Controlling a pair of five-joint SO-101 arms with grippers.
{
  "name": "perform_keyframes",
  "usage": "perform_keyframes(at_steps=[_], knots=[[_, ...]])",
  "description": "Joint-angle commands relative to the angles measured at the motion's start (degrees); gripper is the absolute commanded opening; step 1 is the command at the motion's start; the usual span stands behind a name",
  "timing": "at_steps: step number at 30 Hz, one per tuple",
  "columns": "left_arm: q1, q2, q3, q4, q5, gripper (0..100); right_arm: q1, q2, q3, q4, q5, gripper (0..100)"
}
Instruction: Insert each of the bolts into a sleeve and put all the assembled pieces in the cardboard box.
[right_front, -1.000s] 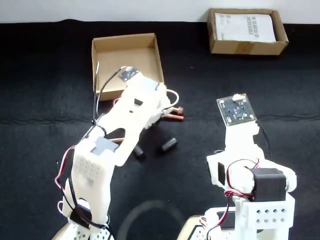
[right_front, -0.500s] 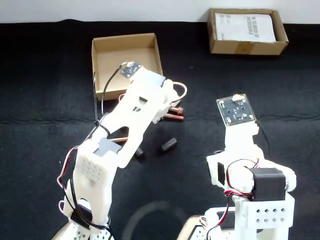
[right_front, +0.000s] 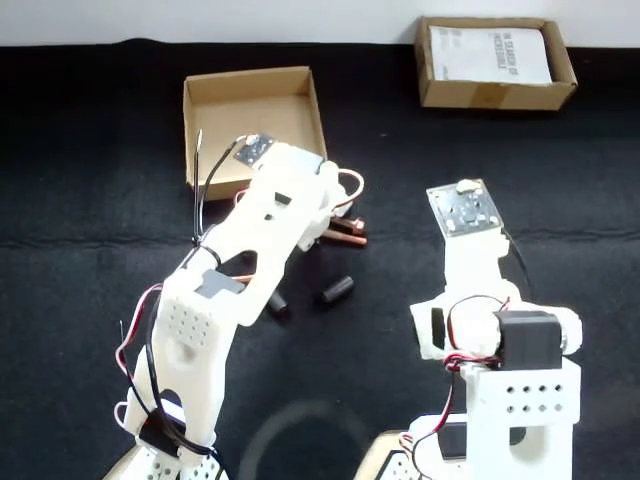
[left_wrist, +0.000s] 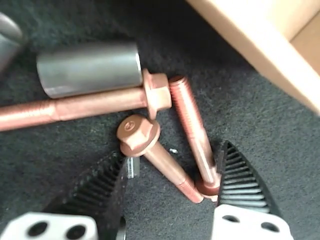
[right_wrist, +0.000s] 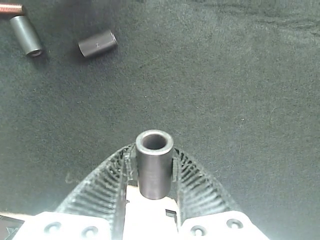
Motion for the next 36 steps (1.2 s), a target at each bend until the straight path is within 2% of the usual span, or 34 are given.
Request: perform_keyframes(at_steps=[1, 6, 10, 16, 23, 32, 36], knots=[[-0.9, -1.0, -1.9, 0.9, 0.4, 26, 0.6, 0.6, -0.2, -0.7, 0.3, 0.7], [0.0, -3.6, -7.2, 9.1, 0.4, 26, 0.6, 0.6, -0.3, -0.7, 0.3, 0.7], [1.1, -4.1, -9.6, 12.4, 0.3, 26, 0.6, 0.6, -0.5, -0.3, 0.3, 0.7], [1.1, -3.9, -7.0, 12.0, 0.3, 26, 0.6, 0.6, -0.5, -0.4, 0.3, 0.7], [-0.6, -0.9, -2.9, 5.5, 0.4, 26, 0.6, 0.6, -0.5, -0.3, 0.3, 0.7], [-1.2, 2.0, -3.0, 6.1, 0.4, 26, 0.6, 0.6, -0.2, -0.6, 0.3, 0.7], [-0.8, 1.9, -5.8, 9.6, 0.4, 26, 0.6, 0.6, -0.2, -0.6, 0.3, 0.7]])
